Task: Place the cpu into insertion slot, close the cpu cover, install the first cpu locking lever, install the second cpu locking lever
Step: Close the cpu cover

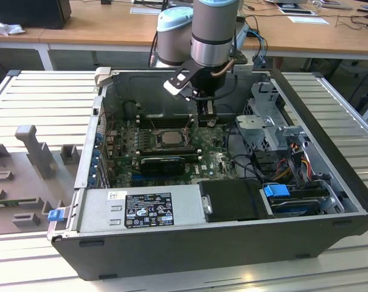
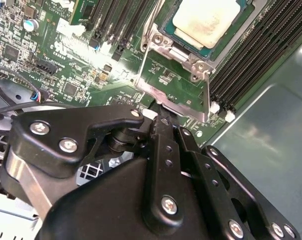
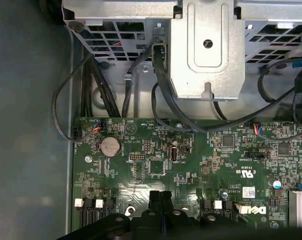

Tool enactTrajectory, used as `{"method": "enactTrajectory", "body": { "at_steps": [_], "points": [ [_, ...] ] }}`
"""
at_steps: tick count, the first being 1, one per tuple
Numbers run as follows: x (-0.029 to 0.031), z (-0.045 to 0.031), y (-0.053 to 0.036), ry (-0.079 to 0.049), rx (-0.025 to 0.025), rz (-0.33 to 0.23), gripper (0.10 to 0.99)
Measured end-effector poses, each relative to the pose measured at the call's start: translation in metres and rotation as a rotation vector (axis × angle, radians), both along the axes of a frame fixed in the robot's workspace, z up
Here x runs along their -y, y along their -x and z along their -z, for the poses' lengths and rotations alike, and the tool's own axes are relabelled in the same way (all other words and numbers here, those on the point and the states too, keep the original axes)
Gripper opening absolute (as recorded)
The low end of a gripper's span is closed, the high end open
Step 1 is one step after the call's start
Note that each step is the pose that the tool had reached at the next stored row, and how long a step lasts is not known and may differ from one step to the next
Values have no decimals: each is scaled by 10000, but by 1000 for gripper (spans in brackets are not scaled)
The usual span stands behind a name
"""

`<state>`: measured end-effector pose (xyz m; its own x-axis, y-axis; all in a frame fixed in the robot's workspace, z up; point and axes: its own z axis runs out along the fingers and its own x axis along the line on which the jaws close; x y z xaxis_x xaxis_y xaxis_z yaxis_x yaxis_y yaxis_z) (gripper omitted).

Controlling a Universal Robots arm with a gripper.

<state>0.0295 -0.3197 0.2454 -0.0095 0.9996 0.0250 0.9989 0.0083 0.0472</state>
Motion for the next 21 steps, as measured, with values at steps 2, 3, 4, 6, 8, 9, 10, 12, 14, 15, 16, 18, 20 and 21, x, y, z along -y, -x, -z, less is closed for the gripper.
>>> {"method": "enactTrajectory", "body": {
  "at_steps": [2, 3, 4, 6, 8, 9, 10, 12, 14, 15, 16, 18, 20, 21],
  "points": [
    [0, 0, 12, 0, 0, 0, 106],
    [0, 0, 18, 0, 0, 0, 106],
    [0, 0, 25, 0, 0, 1, 106],
    [0, 0, 34, 0, 0, 0, 106],
    [0, 0, 45, 0, 0, 0, 106],
    [0, 0, 51, 0, 0, -1, 106],
    [0, 0, 60, 0, 0, 0, 106],
    [0, 0, 76, 0, 0, 0, 106],
    [0, 0, 84, 0, 0, 0, 106],
    [0, 0, 91, 0, 0, 0, 106],
    [0, 0, 95, 0, 0, 0, 106],
    [0, 0, 106, 0, 0, 0, 106],
    [0, 0, 116, 0, 0, -1, 106],
    [0, 0, 120, 0, 0, 0, 106]
  ]
}}
